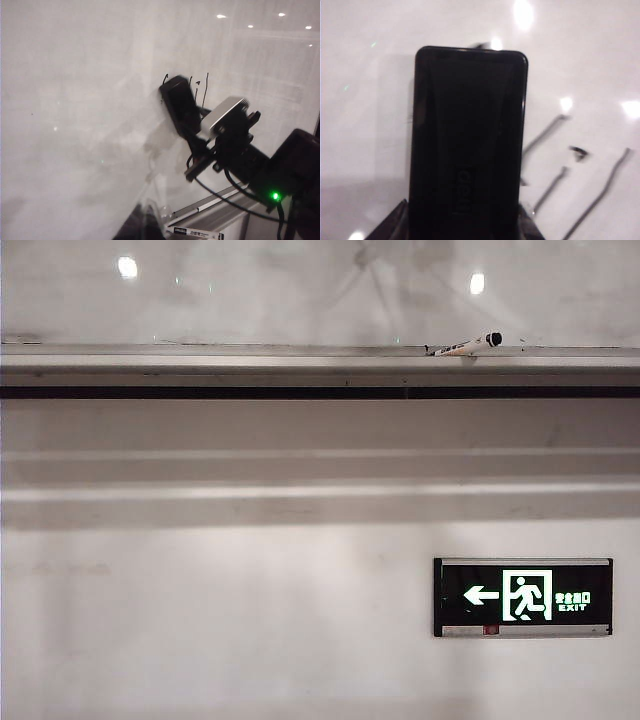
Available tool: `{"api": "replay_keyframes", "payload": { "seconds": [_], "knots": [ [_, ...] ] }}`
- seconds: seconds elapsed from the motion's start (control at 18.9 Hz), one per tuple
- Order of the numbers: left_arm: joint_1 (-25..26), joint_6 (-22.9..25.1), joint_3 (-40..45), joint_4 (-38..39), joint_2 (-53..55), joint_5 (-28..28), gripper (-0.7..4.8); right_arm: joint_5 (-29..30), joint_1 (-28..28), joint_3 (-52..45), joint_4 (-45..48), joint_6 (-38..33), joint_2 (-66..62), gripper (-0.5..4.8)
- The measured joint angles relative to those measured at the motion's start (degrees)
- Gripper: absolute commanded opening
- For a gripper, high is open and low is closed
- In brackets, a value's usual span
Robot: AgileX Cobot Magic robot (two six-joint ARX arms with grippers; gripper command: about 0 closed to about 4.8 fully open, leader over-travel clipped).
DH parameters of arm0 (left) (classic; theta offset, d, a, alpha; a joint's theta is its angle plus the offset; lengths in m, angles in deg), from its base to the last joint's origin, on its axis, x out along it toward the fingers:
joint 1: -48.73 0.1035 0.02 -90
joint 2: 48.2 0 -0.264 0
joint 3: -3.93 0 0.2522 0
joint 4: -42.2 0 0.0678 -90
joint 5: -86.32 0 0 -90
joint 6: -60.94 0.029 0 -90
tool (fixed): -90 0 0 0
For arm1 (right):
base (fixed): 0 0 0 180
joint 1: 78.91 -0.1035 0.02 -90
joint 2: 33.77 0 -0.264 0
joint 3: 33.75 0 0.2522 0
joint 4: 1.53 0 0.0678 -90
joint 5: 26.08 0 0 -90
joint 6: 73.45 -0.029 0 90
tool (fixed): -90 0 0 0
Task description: Wipe the whiteboard clean using the black magnetic whiteboard eraser attached to the whiteboard.
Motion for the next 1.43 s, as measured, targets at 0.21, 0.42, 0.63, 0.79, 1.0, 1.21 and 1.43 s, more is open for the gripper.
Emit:
{"api": "replay_keyframes", "payload": {
  "seconds": [0.21, 0.42, 0.63, 0.79, 1.0, 1.21, 1.43],
  "knots": [
    [0.0, -0.02, 0.0, 0.0, -0.02, 0.17, -0.05, 1.66, 5.27, 2.47, 1.25, -13.57, 0.2, 1.02],
    [0.0, -0.02, 0.0, 0.0, 0.0, 0.17, -0.05, -0.07, 9.75, 2.62, 5.33, -16.68, 0.24, 1.03],
    [0.0, -0.02, 0.0, 0.0, 0.0, 0.17, -0.06, 3.93, 10.14, 2.86, 4.92, -19.47, 0.26, 1.03],
    [0.0, 0.0, 0.0, 0.02, 0.0, 0.17, -0.05, 8.5, 6.64, 3.02, 1.27, -19.47, 0.26, 1.03],
    [0.02, -0.02, 0.0, 0.48, -0.02, 0.17, -0.05, 14.67, 2.23, 3.21, -1.6, -19.43, -0.46, 1.03],
    [-0.02, 0.0, 0.0, 0.98, -0.31, 1.22, -0.05, 19.98, -1.29, 2.86, -8.41, -18.73, -2.05, 1.08],
    [0.0, -0.02, 0.0, 0.98, -0.72, 1.22, -0.05, 18.73, -1.55, 2.86, -8.22, -15.65, -0.68, 2.79]
  ]
}}
